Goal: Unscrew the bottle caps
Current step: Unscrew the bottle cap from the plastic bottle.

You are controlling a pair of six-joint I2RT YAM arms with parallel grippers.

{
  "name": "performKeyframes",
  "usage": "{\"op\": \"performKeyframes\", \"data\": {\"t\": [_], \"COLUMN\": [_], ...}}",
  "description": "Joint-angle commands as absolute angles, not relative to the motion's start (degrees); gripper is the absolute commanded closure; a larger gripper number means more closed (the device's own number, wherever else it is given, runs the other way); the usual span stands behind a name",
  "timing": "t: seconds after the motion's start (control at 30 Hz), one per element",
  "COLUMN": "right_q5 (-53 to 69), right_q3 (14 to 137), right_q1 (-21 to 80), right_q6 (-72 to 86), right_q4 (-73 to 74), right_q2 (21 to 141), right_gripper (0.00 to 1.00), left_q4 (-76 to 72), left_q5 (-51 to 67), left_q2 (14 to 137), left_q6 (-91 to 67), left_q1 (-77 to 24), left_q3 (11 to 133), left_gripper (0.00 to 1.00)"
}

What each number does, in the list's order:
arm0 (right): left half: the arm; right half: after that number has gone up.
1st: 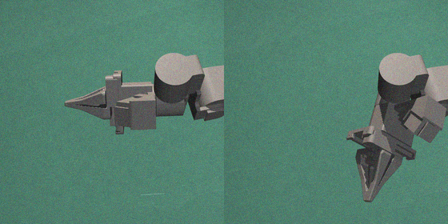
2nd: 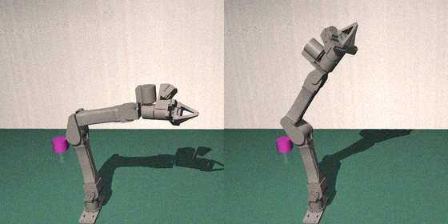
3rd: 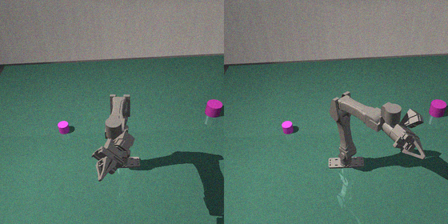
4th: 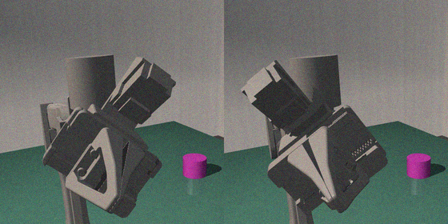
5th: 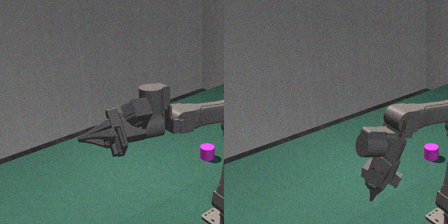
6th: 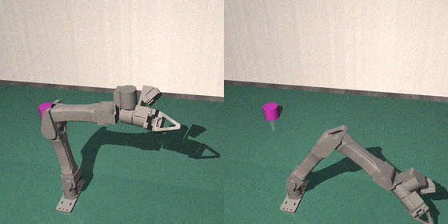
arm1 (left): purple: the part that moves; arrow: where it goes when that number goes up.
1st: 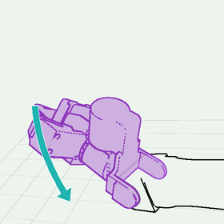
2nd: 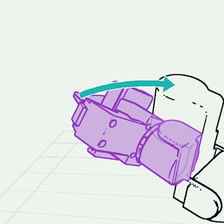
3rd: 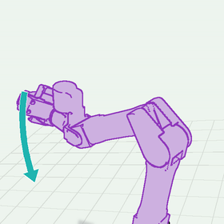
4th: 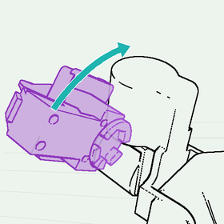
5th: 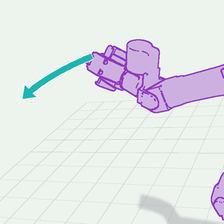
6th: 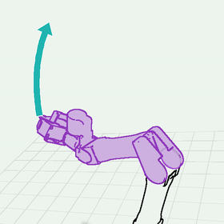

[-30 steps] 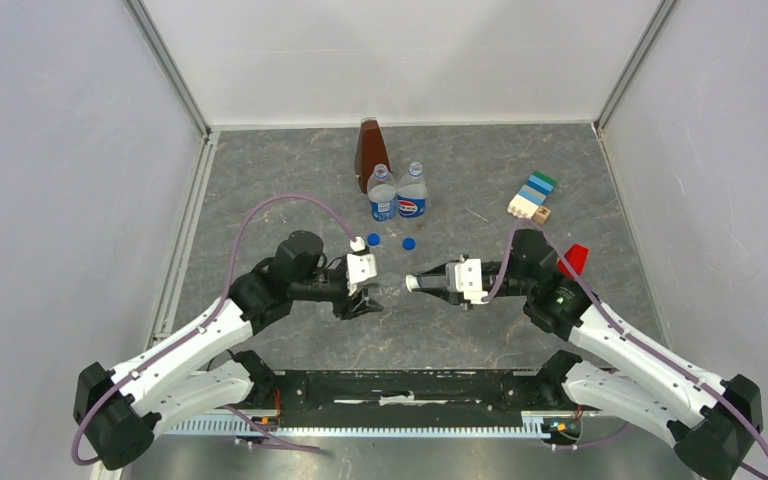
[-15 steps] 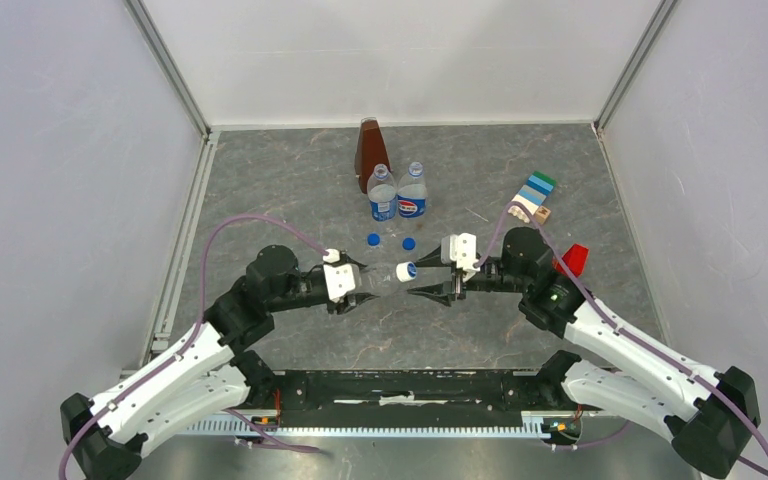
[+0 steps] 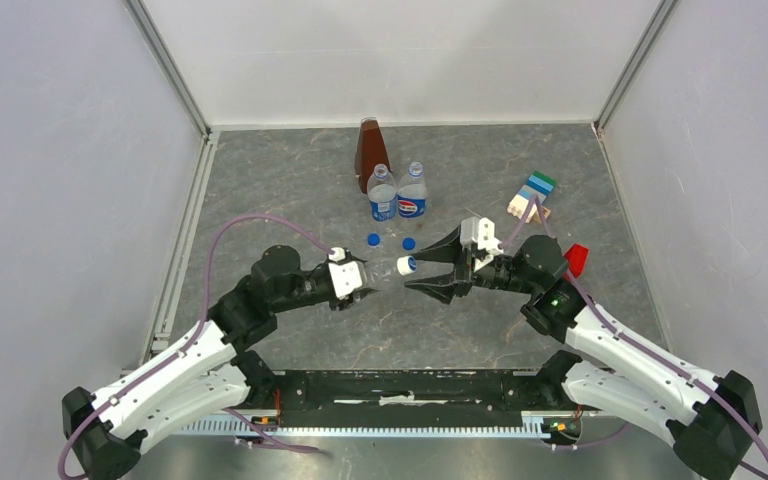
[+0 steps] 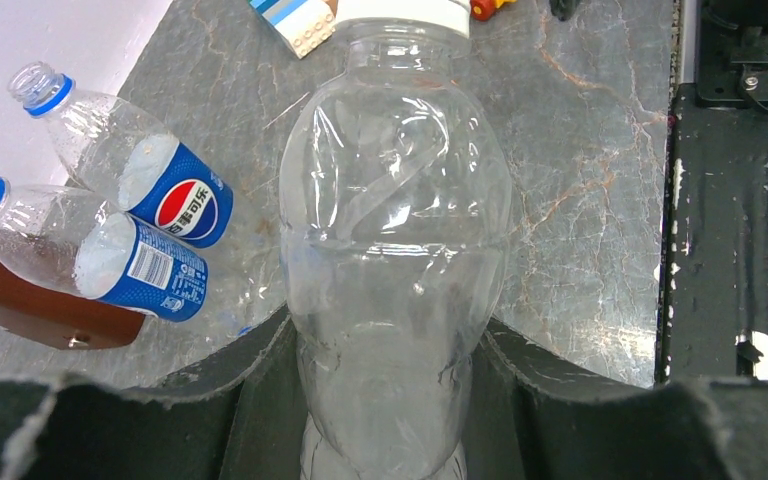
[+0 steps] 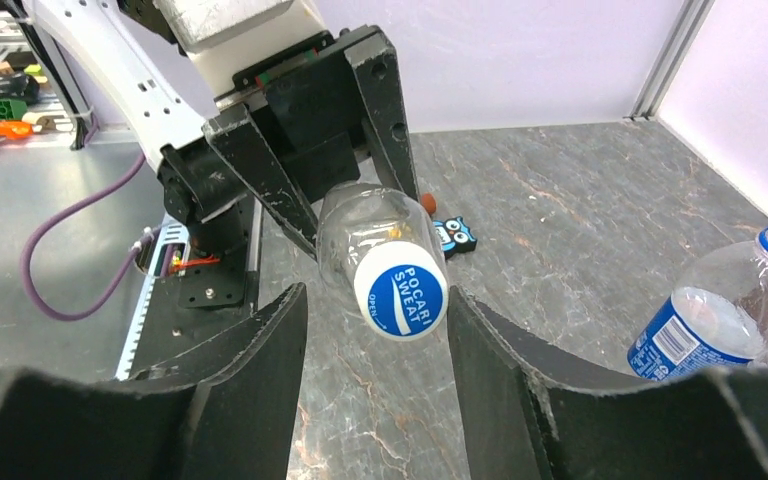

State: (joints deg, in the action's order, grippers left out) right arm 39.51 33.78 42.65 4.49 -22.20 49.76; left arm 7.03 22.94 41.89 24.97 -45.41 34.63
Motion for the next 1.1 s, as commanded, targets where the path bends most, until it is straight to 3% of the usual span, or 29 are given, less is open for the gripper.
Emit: {"op": "performKeyframes", "data": {"t": [0.0,0.1,0.23,0.33,0.43,0.57,0.77,1.07], "right_q5": [38.6,38.7,39.7,40.4,43.1,49.5,47.0,43.6], "right_q3": [33.2,33.4,33.7,33.9,34.7,38.9,45.9,49.5], "right_q1": [42.7,42.6,42.6,42.7,42.6,42.7,43.8,49.1], "right_q6": [9.0,9.4,9.4,9.2,7.4,-5.7,-24.4,-42.5], "right_q4": [-28.1,-28.4,-28.1,-28.5,-26.6,-14.7,3.3,17.3], "right_q2": [48.5,49.2,50.6,51.0,51.9,54.2,55.7,56.3], "right_gripper": [0.44,0.47,0.59,0.83,1.0,1.0,1.0,1.0], "left_q4": [4.7,4.7,4.7,4.7,4.7,5.8,6.7,3.1], "left_q5": [21.8,21.8,21.5,21.4,21.7,24.9,35.1,45.8], "left_q2": [42.1,42.1,42.0,41.9,41.9,42.7,48.1,47.3], "left_q6": [26.9,27.0,27.0,26.9,26.4,22.4,17.8,12.7], "left_q1": [-45.8,-45.9,-45.9,-45.9,-45.9,-45.9,-45.8,-44.6], "left_q3": [34.9,34.9,34.9,34.9,34.9,37.3,42.5,43.9], "left_gripper": [0.98,0.98,0.98,0.98,0.98,0.98,0.98,0.98]}}
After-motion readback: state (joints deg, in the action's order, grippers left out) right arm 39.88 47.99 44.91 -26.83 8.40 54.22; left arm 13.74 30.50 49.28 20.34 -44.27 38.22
